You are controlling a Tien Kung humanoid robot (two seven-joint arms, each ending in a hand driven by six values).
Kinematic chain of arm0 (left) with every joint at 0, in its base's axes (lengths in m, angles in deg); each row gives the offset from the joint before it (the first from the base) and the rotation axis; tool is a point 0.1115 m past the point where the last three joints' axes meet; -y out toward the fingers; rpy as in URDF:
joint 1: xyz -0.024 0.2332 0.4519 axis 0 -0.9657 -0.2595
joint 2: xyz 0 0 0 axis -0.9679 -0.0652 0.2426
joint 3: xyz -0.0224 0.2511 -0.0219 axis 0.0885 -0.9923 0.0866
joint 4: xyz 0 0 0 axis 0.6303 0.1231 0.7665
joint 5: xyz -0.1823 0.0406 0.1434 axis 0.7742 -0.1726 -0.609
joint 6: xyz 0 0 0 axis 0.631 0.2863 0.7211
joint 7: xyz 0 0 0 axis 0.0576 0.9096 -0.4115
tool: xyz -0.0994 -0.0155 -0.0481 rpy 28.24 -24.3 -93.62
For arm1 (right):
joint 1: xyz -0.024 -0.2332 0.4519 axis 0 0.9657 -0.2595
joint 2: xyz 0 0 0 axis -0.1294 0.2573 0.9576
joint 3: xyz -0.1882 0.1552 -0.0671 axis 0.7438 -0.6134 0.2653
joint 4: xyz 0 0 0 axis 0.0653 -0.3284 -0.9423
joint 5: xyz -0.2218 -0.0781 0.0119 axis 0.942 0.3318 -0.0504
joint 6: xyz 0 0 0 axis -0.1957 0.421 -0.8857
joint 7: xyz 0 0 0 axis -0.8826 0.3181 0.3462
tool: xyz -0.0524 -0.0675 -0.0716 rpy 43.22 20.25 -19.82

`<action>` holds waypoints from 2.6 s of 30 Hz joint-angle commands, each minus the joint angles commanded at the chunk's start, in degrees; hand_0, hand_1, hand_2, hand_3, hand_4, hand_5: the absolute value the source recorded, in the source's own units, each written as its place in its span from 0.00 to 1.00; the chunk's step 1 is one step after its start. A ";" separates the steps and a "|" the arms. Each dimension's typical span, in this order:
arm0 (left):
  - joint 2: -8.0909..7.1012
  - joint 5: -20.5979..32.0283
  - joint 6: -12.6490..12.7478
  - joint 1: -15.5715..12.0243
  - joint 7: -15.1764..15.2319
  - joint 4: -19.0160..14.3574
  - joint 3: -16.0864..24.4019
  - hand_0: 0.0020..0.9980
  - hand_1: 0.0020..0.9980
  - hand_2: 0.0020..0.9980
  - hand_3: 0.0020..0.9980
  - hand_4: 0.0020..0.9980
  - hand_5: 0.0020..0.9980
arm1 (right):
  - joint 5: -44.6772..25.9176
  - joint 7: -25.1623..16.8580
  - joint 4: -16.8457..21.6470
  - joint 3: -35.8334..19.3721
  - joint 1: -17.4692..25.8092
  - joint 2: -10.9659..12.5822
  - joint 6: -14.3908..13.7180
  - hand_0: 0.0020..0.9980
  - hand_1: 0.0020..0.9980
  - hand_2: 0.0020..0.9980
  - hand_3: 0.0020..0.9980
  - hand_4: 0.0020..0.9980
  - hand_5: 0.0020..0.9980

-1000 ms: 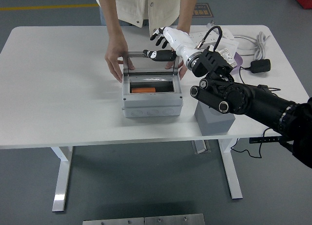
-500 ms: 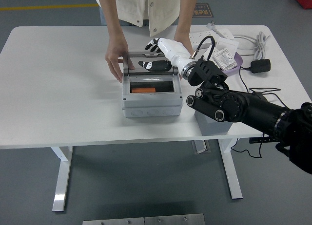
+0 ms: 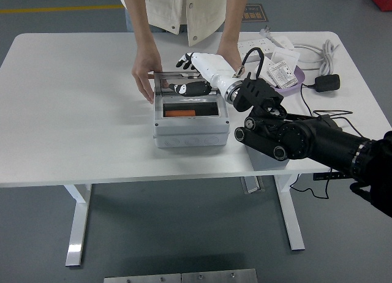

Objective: Fetch the battery,place it into the box,close the lid of the box

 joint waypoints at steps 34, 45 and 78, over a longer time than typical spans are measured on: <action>0.55 1.00 0.31 -0.88 0.47 0.00 0.46 0.61 0.78 0.74 0.78 0.86 0.32 | 10.06 5.46 16.59 -4.53 7.58 8.49 3.95 0.70 0.64 0.65 0.67 0.84 0.60; 0.94 0.62 0.12 -1.46 0.18 0.00 0.92 0.62 0.78 0.74 0.78 0.86 0.32 | 13.30 4.66 21.07 -16.88 14.95 12.23 4.91 0.70 0.64 0.64 0.68 0.84 0.59; 1.91 0.92 -0.47 -4.28 0.39 0.00 1.86 0.62 0.78 0.74 0.78 0.87 0.33 | -21.96 -20.08 28.75 -57.38 45.95 13.46 5.48 0.67 0.61 0.62 0.64 0.87 0.64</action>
